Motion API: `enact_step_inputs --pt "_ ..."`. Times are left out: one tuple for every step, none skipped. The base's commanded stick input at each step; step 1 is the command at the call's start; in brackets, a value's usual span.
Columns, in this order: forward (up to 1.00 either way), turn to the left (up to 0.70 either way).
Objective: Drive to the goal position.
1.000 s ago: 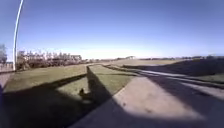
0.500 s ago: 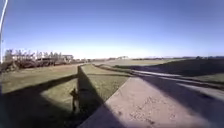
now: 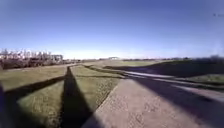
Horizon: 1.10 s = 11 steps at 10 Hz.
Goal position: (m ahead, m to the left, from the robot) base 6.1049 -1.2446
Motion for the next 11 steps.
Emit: enact_step_inputs --pt "0.70 -0.35" --pt "0.70 -0.35" --pt "0.70 -0.35" --pt "0.70 -0.35" --pt "0.70 -0.35" --pt "0.70 -0.35" --pt "0.70 -0.35" --pt "0.70 -0.35" --pt "0.70 -0.35" --pt "0.70 -0.35" --pt "0.70 -0.35"
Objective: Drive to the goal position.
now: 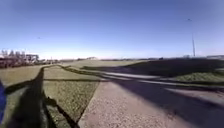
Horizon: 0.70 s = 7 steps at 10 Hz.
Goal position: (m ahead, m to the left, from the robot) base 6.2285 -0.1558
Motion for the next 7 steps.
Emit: enact_step_inputs --pt "0.70 -0.35" --pt "0.70 -0.35" --pt "0.70 -0.12" --pt "0.70 0.00" --pt "0.70 0.00" --pt "0.70 0.00" --pt "0.70 0.00"
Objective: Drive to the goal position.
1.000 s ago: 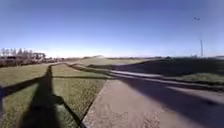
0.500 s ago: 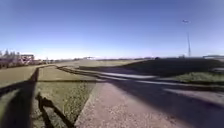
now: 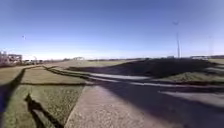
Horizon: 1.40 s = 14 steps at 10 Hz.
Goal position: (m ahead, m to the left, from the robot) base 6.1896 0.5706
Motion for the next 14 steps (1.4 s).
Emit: enact_step_inputs --pt "0.70 0.00" --pt "0.70 0.00" --pt "0.70 0.00" --pt "0.70 0.00" --pt "0.70 0.00" --pt "0.70 0.00" --pt "0.70 0.00" --pt "0.70 0.00" --pt "0.70 0.00" --pt "0.70 0.00" --pt "0.70 0.00" --pt "0.70 0.00" --pt "0.70 0.00" --pt "0.70 0.00"
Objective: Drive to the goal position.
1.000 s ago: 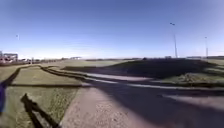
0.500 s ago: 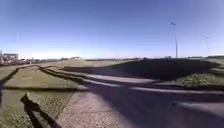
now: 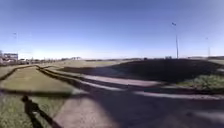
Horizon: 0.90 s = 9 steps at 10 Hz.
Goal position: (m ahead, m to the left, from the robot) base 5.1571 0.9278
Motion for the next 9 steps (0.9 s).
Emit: enact_step_inputs --pt "0.70 0.00" --pt "0.70 0.00" --pt "0.70 0.00" --pt "0.70 0.00" --pt "0.70 0.00" --pt "0.70 0.00" --pt "0.70 0.00" --pt "0.70 0.00" --pt "0.70 0.00"
